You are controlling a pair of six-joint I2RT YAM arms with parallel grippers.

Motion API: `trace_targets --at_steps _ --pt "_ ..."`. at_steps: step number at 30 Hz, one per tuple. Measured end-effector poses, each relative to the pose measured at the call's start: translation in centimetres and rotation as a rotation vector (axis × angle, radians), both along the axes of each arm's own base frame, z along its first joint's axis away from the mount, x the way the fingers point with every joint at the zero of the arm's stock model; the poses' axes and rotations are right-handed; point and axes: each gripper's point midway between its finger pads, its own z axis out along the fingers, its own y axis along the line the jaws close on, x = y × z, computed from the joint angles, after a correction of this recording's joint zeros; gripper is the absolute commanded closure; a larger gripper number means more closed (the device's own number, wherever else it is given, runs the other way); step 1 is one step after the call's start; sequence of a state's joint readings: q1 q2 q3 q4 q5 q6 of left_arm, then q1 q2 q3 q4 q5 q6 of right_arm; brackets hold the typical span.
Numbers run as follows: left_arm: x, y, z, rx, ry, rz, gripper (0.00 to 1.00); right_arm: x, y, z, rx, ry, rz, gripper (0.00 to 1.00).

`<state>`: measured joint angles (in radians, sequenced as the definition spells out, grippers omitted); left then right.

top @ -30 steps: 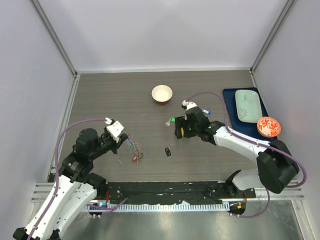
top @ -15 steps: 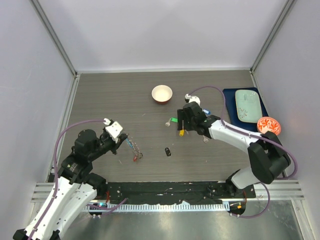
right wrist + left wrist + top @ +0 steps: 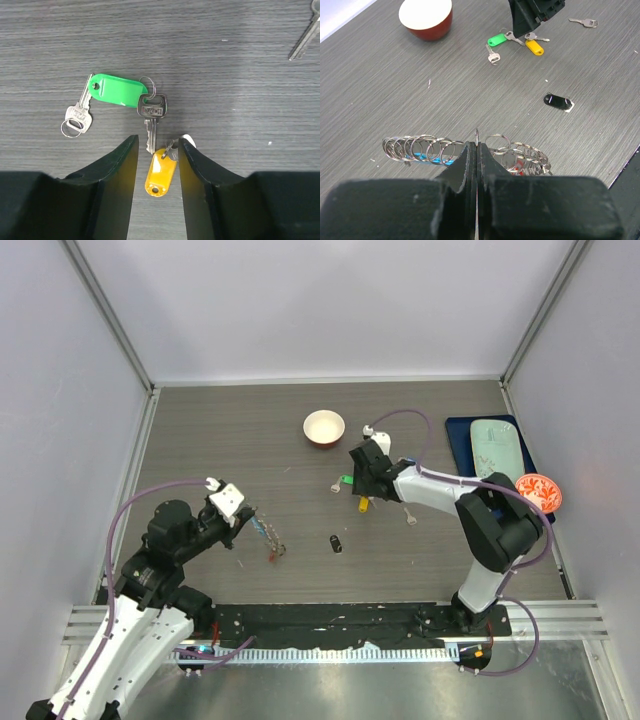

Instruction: Put the keys on the keyring

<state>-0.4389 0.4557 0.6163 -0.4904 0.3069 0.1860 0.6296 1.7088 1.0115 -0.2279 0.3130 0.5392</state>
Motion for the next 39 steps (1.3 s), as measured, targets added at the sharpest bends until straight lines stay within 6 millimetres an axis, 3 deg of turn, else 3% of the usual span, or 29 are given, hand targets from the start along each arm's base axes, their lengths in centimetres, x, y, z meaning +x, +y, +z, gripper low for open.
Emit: trace_targets --at_steps 11,15,21,34,37,39 --pt "-0.1 -0.1 0.1 -0.006 0.0 -0.007 1.0 0.2 0.2 -1.8 -0.014 0.042 -0.019 0.83" --pt "-0.2 -0.1 0.2 -0.009 -0.005 -0.008 1.0 0.0 0.1 -1.9 -0.02 0.047 -0.018 0.99" --pt "-0.2 -0.2 0.2 -0.01 -0.004 -0.012 1.0 -0.1 0.1 -1.7 -0.031 0.042 0.024 0.99" --pt "-0.3 -0.2 0.3 -0.014 -0.01 -0.015 1.0 -4.0 3.1 2.4 0.209 -0.183 0.381 0.99" --pt "-0.3 -0.2 0.3 -0.013 -0.009 -0.015 1.0 -4.8 3.7 4.6 0.256 -0.275 0.443 0.99" --pt "-0.3 -0.2 0.2 -0.013 -0.008 -0.015 1.0 -4.6 3.9 7.3 0.278 -0.383 0.459 0.99"
